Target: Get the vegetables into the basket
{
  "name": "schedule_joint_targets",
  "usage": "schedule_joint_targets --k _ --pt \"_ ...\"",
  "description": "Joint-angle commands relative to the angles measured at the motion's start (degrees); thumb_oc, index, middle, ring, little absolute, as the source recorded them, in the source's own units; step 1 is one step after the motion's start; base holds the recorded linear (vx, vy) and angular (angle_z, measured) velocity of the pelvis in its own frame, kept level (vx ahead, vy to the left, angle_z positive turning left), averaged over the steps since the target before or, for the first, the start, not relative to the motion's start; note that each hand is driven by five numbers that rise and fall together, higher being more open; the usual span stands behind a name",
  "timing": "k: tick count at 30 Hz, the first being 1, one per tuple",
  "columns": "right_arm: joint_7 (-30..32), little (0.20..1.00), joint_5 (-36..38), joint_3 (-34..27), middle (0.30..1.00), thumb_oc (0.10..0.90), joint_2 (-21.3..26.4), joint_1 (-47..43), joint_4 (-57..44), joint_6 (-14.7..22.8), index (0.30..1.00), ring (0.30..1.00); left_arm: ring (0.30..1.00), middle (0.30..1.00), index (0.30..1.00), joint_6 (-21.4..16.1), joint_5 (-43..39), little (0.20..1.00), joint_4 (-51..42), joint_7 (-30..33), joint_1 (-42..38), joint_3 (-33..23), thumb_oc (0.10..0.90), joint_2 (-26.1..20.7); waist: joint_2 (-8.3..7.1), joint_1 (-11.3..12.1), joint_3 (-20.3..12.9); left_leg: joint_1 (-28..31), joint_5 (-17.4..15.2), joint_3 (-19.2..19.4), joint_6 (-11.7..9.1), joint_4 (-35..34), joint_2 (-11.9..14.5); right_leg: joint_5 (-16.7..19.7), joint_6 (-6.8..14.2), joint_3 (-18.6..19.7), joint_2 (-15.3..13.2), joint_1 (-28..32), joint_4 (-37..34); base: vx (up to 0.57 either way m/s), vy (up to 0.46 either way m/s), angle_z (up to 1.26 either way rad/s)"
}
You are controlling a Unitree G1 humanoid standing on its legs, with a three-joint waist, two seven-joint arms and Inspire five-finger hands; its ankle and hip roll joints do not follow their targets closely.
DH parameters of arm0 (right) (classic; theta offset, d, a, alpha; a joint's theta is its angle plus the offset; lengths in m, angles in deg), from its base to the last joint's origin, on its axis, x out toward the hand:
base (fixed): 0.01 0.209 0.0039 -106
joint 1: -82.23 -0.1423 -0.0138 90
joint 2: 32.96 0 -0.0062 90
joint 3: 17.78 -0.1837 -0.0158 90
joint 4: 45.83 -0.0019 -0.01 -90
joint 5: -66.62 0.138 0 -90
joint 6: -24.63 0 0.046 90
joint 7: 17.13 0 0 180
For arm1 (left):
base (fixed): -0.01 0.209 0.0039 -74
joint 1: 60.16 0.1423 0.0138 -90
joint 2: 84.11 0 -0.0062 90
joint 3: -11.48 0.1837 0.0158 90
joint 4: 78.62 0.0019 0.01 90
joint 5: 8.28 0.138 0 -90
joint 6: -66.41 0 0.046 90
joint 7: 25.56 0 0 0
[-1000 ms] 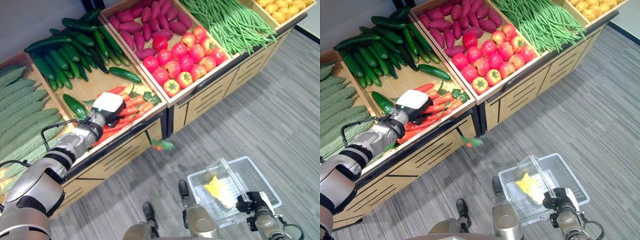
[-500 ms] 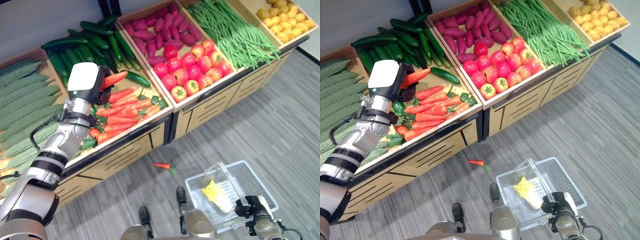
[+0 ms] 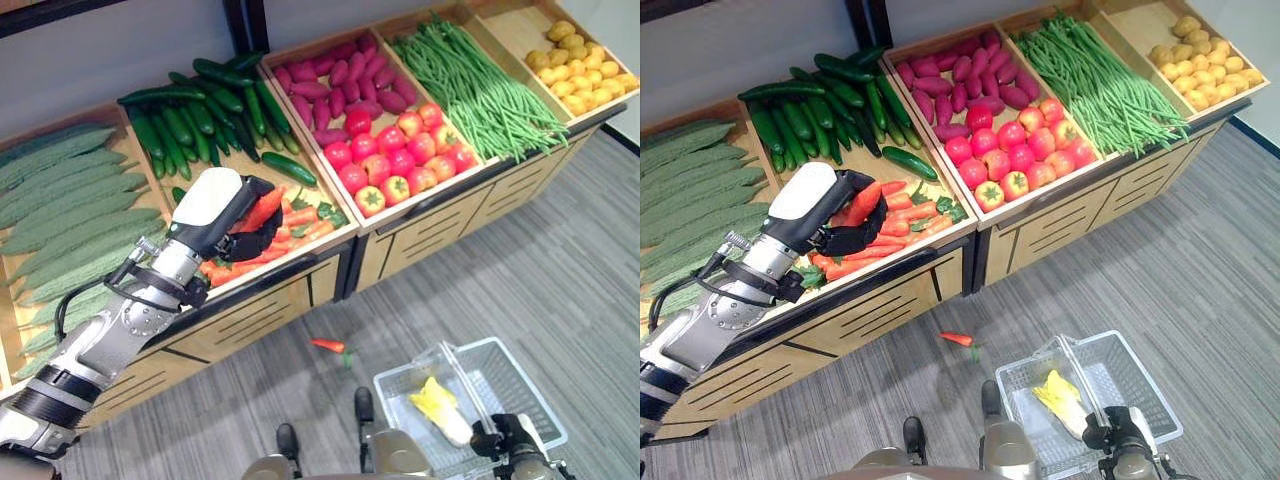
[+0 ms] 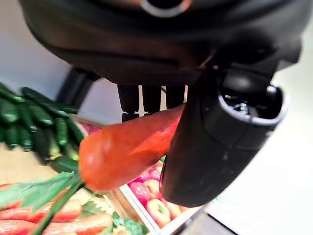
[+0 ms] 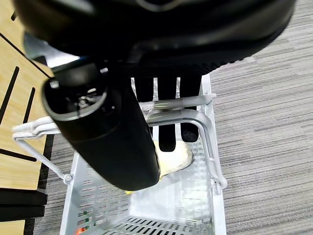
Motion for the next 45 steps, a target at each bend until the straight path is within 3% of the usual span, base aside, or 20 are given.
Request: schedule_joint_targets --k 1,12,19,21,24,35,36,37,43,45 --pt "1.38 0.3 0.67 -0.78 0.3 0.4 2.39 0.25 0.65 2.21 0.3 0.3 0.3 0.3 0.3 -3.48 -1.06 0.3 -3.06 1.42 -3.86 -2.06 0.4 -2.53 -2.46 -0.45 -4.77 0.7 -3.46 -2.22 -2.78 0.29 2.5 -3.03 10.3 3.48 -9.41 1.61 0.49 0.0 0.0 0.0" --pt "1.42 0.3 1.34 -1.5 0.3 0.4 2.46 0.91 1.56 2.28 0.3 0.3 0.3 0.3 0.3 -3.88 0.98 0.3 -3.77 -0.22 -4.85 1.57 0.4 -4.27 -2.29 -0.88 -4.55 0.96 -3.49 -2.17 -2.57 0.29 2.27 -3.51 10.45 3.56 -9.56 1.51 1.19 0.0 0.0 0.0" --pt "1.97 0.3 1.76 -1.9 0.3 0.4 2.91 1.18 0.81 2.18 0.3 0.3 0.3 0.3 0.3 -4.04 3.46 0.3 -2.33 -0.67 -11.32 7.34 0.4 -6.19 -2.93 -1.42 -3.12 0.75 -3.84 -1.74 -1.74 0.29 1.67 -3.81 11.54 4.3 -10.16 -1.44 6.32 -0.03 0.055 -0.01" --pt "1.84 0.3 1.92 -2.3 0.3 0.4 2.3 1.91 1.39 2.0 0.3 0.3 0.3 0.3 0.3 -3.42 8.98 0.3 -0.11 -0.19 -14.44 10.3 0.4 -8.24 -3.23 -1.47 -3.3 0.66 -4.44 -1.86 -1.2 0.29 0.46 -3.23 12.01 4.06 -11.29 -0.94 5.17 0.01 0.125 -0.02" --pt "1.8 0.3 1.65 -2.26 0.3 0.4 1.97 2.08 1.77 2.0 0.3 0.3 0.3 0.3 0.3 -3.34 10.92 0.3 0.7 -0.03 -15.26 11.29 0.4 -8.85 -3.39 -1.39 -3.48 0.56 -4.48 -1.83 -1.14 0.29 0.19 -2.88 12.14 3.75 -11.57 -0.49 4.16 0.01 0.021 0.0" --pt "2.0 0.3 1.66 -2.28 0.3 0.4 2.39 2.06 1.75 2.23 0.3 0.3 0.3 0.3 0.3 -2.0 12.83 0.3 1.8 2.2 -11.44 6.68 0.4 -8.27 -3.27 -0.74 -4.65 0.26 -4.17 -1.93 -1.56 0.29 0.41 -2.69 11.63 2.89 -11.36 0.72 1.57 0.01 -0.009 0.01" --pt "2.04 0.3 1.77 -2.36 0.3 0.4 2.39 1.77 1.81 2.19 0.3 0.3 0.673 0.673 0.673 -1.0 13.61 0.673 3.17 3.06 -10.38 5.35 0.667 -7.29 -3.21 -0.45 -4.61 0.22 -4.07 -1.94 -1.68 0.29 0.58 -2.71 11.51 2.76 -11.15 0.82 1.28 0.01 -0.037 0.0" --pt "2.08 0.3 1.76 -2.31 0.3 0.4 2.4 1.63 1.88 2.15 0.3 0.3 1.0 1.0 1.0 -0.36 14.33 1.0 3.62 3.42 -10.01 4.67 0.9 -6.97 -3.14 -0.34 -4.61 0.2 -3.99 -2.02 -1.74 0.29 0.68 -2.74 11.4 2.67 -11.05 0.91 1.17 0.01 -0.066 0.0" --pt "2.21 0.3 1.23 -0.97 0.3 0.4 2.49 0.71 1.24 1.56 0.3 0.3 1.0 1.0 1.0 6.04 17.4 1.0 15.02 6.59 -13.04 2.77 0.9 1.55 -2.96 -0.51 -4.23 -0.46 -3.24 -2.3 -2.33 0.29 1.79 -2.91 10.61 2.46 -9.84 0.96 0.53 0.0 -0.06 0.02" --pt "2.44 0.3 1.16 -0.83 0.3 0.4 2.69 0.58 1.04 1.57 0.3 0.3 1.0 1.0 1.0 7.88 19.96 1.0 18.04 7.68 -14.59 3.26 0.9 2.21 -2.88 -0.63 -4.23 -0.58 -3.11 -2.31 -2.42 0.29 1.95 -2.98 10.46 2.54 -9.59 0.82 0.54 0.0 -0.024 -0.01"
